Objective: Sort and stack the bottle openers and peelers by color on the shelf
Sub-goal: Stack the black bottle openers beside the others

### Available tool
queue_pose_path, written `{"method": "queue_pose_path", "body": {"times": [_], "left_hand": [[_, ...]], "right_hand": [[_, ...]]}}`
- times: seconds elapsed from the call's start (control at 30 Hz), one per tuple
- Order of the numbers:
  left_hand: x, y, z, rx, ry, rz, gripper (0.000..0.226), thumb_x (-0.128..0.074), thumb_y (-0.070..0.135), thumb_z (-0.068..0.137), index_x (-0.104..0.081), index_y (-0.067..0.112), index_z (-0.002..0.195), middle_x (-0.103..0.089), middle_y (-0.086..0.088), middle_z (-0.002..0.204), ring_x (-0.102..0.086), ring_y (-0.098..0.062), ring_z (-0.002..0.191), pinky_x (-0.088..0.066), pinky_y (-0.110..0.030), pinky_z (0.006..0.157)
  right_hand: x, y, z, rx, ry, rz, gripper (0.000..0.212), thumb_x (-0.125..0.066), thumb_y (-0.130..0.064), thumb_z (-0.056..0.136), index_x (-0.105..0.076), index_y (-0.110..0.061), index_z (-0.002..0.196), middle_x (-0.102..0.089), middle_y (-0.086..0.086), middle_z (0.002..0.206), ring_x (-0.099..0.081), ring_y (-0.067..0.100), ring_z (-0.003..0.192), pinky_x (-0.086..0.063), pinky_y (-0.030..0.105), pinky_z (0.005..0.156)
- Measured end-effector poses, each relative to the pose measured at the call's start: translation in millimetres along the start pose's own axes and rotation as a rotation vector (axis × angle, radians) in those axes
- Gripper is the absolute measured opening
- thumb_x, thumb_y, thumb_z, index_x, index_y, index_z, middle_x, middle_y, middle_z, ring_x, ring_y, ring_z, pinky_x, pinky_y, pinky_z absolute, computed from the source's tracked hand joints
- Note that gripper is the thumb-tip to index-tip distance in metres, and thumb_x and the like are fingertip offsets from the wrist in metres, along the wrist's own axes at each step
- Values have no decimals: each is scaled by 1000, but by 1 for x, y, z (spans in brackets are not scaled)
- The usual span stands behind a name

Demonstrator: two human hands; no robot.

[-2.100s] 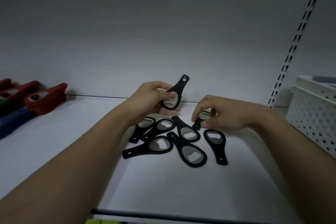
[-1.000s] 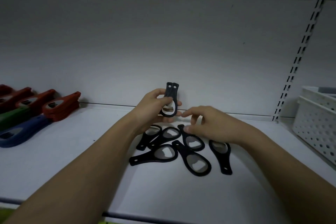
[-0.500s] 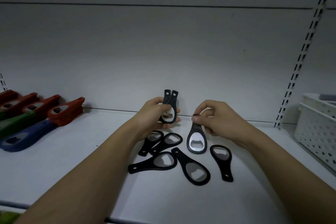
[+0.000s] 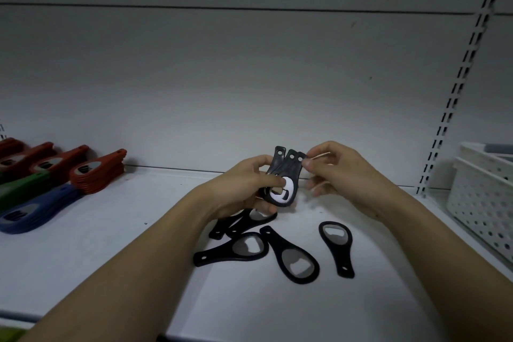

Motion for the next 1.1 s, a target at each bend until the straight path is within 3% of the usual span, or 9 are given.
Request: {"method": "queue_pose_path", "body": {"times": [0.1, 0.2, 0.27, 0.47, 0.6, 0.77, 0.9, 1.03, 1.1], "left_hand": [[-1, 0, -1, 17, -7, -96, 28, -49, -1, 98, -46, 5, 126, -73, -18, 103, -72, -40, 87, -53, -27, 48], [4, 0, 1, 10, 54, -89, 28, -46, -1, 98, -46, 7, 125, -74, -16, 101, -73, -37, 83, -53, -26, 48], [6, -1, 1, 13, 85, -87, 29, -46, -2, 97, -47, 6, 125, -74, -16, 99, -73, -33, 77, -52, -25, 46], [8, -1, 1, 11, 127, -107, 23, -45, -2, 97, -50, 8, 117, -75, -15, 96, -74, -28, 71, -52, -24, 46], [18, -2, 3, -11, 205, -149, 26, -48, -2, 97, -49, 8, 120, -73, -17, 98, -74, -28, 72, -53, -25, 49], [27, -2, 5, -48, 274, -133, 26, -48, -3, 95, -50, 9, 118, -74, -3, 75, -73, -22, 65, -50, -23, 46], [28, -2, 4, -41, 279, -110, 22, -46, -2, 95, -57, 7, 112, -73, -2, 74, -73, -20, 68, -49, -23, 46], [27, -3, 4, -30, 268, -108, 17, -50, -1, 95, -59, 7, 108, -70, -9, 87, -74, -24, 74, -51, -25, 49], [24, -3, 4, -22, 232, -112, 14, -53, 2, 95, -59, 9, 107, -70, -9, 89, -74, -27, 79, -53, -27, 52]], "right_hand": [[11, 3, -8, -75, -199, -463, 23, -72, -28, 88, -62, -16, 105, -66, 10, 101, -65, 15, 65, -52, 27, 57], [18, 12, -23, -239, -453, -781, 30, -80, -30, 80, -66, -20, 105, -65, 7, 108, -59, 13, 70, -50, 24, 60], [20, 13, -26, -258, -496, -821, 28, -82, -27, 78, -69, -21, 101, -67, 5, 101, -56, 14, 66, -48, 24, 61], [19, 24, -8, -188, -296, -813, 14, -72, -19, 85, -65, -7, 87, -65, 7, 61, -54, 16, 48, -47, 27, 54], [20, 20, -3, -97, -200, -843, 19, -73, -37, 84, -64, -25, 94, -67, -3, 81, -56, 7, 55, -46, 25, 61], [-6, 13, -13, 40, -435, -850, 31, -74, -44, 82, -66, -48, 112, -51, -19, 112, -54, -8, 85, -37, 12, 76], [-13, 13, -12, 94, -430, -784, 14, -77, -33, 82, -74, -44, 90, -57, -22, 104, -54, -10, 80, -39, 16, 77], [-13, 8, -10, 125, -330, -748, 8, -75, -21, 84, -69, -26, 85, -60, -33, 67, -53, -11, 57, -36, 9, 57], [-6, 1, -6, 175, -224, -716, 11, -76, -20, 83, -67, -26, 83, -65, -25, 74, -53, -8, 55, -36, 12, 57]]}}
Point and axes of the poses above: each hand's wrist, its own z-axis towards the middle knuckle, its own x-axis out of the back of the hand, y = z × x, the point moved 6 cm from there along z, towards the middle knuckle
